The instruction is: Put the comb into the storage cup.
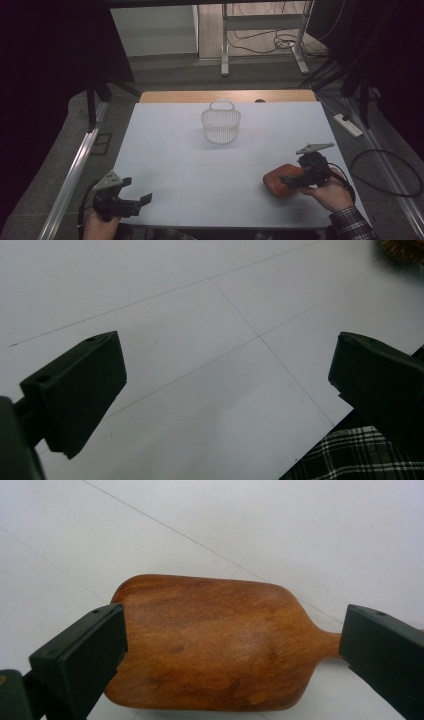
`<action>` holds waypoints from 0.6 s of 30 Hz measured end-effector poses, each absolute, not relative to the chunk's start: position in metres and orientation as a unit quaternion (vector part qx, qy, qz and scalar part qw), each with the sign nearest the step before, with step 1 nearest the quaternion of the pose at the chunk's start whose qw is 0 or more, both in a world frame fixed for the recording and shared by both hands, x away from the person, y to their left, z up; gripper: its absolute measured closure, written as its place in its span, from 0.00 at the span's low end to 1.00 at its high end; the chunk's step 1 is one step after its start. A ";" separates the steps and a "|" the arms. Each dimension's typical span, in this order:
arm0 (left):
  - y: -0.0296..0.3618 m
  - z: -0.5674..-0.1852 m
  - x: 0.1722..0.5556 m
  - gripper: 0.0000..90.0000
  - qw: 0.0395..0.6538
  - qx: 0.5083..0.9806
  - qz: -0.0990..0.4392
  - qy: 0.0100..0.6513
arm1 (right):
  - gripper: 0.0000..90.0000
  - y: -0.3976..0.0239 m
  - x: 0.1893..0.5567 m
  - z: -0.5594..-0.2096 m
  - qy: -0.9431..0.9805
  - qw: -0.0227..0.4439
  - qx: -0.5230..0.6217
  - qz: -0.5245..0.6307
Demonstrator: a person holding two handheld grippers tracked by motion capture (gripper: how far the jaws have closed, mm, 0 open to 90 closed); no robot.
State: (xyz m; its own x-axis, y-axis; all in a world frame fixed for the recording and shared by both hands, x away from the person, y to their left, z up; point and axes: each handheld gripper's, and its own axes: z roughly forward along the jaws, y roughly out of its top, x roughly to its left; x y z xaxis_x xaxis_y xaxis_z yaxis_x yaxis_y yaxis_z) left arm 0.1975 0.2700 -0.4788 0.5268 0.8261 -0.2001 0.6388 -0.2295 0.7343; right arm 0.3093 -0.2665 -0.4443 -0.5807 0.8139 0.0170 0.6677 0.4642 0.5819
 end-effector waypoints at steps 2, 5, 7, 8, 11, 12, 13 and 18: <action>0.270 -0.479 0.197 0.02 0.402 0.776 0.117 0.472 | 0.16 -0.266 0.311 -0.443 0.845 0.137 0.436 0.277; 0.270 -0.479 0.198 0.02 0.402 0.776 0.116 0.472 | 0.43 -0.267 0.312 -0.442 0.848 0.126 0.432 0.280; 0.270 -0.479 0.198 0.02 0.402 0.777 0.116 0.471 | 0.55 -0.268 0.312 -0.441 0.854 0.118 0.425 0.278; 0.270 -0.479 0.198 0.02 0.401 0.777 0.116 0.471 | 0.55 -0.268 0.312 -0.441 0.854 0.118 0.425 0.278; 0.269 -0.479 0.198 0.02 0.401 0.778 0.116 0.470 | 0.78 -0.269 0.311 -0.439 0.859 0.108 0.415 0.279; 0.269 -0.479 0.198 0.02 0.401 0.778 0.116 0.470 | 0.84 -0.269 0.311 -0.438 0.861 0.104 0.412 0.279; 0.269 -0.479 0.198 0.02 0.400 0.778 0.116 0.470 | 0.92 -0.270 0.311 -0.438 0.862 0.099 0.410 0.280; 0.269 -0.479 0.198 0.02 0.400 0.778 0.116 0.470 | 1.00 -0.271 0.310 -0.439 0.871 0.079 0.398 0.276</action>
State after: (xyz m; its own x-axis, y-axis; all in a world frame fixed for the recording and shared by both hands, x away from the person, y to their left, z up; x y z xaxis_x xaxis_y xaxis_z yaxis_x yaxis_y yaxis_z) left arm 0.1978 0.2691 -0.4788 0.5308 0.8247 -0.1953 0.6387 -0.2378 0.7318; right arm 0.3099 -0.2710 -0.4391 -0.6716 0.7363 0.0827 0.6494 0.5312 0.5441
